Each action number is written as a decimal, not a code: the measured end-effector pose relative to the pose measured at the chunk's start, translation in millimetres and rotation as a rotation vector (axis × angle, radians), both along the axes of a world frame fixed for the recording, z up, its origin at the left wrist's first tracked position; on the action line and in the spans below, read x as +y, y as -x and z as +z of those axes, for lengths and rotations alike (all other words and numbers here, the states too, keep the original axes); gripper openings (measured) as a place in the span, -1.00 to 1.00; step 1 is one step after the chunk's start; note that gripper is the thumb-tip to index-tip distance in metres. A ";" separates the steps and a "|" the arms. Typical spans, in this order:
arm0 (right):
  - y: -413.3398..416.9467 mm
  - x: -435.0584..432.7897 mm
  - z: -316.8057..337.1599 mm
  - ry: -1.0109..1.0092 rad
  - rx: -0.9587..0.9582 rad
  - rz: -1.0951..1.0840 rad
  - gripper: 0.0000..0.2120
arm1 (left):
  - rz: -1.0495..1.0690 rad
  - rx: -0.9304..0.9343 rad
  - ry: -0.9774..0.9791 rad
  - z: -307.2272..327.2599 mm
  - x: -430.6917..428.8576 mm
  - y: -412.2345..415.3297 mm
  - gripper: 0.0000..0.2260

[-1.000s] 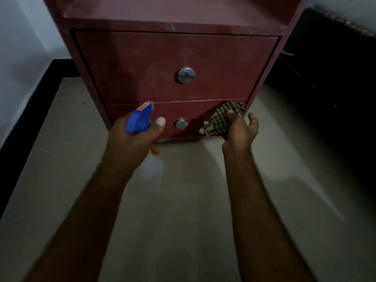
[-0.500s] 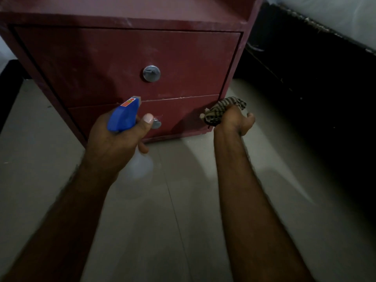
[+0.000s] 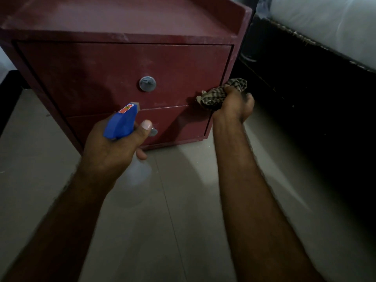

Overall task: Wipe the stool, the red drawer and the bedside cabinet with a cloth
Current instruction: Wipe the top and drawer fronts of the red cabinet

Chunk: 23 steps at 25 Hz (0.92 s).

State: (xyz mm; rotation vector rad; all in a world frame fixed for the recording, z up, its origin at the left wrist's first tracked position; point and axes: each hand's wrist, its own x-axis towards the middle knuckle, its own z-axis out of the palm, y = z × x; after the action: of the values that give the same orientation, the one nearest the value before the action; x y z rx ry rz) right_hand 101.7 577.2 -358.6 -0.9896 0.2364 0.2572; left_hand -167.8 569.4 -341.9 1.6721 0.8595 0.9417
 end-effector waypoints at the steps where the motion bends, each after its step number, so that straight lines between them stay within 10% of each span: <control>1: -1.1 1.1 7.8 -0.020 -0.029 -0.003 -0.26 | 0.001 -0.004 0.005 1.1 -0.2 0.6 -0.89; 23: 6.6 4.7 13.5 0.164 -0.170 -0.058 -0.26 | 0.039 0.028 0.053 13.6 -3.9 1.9 -0.93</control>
State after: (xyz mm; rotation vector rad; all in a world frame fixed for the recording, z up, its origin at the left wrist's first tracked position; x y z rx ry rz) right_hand 95.2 581.9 -345.1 -1.1584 0.1317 0.1006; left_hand -169.8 565.6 -328.3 1.6312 0.9315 0.9165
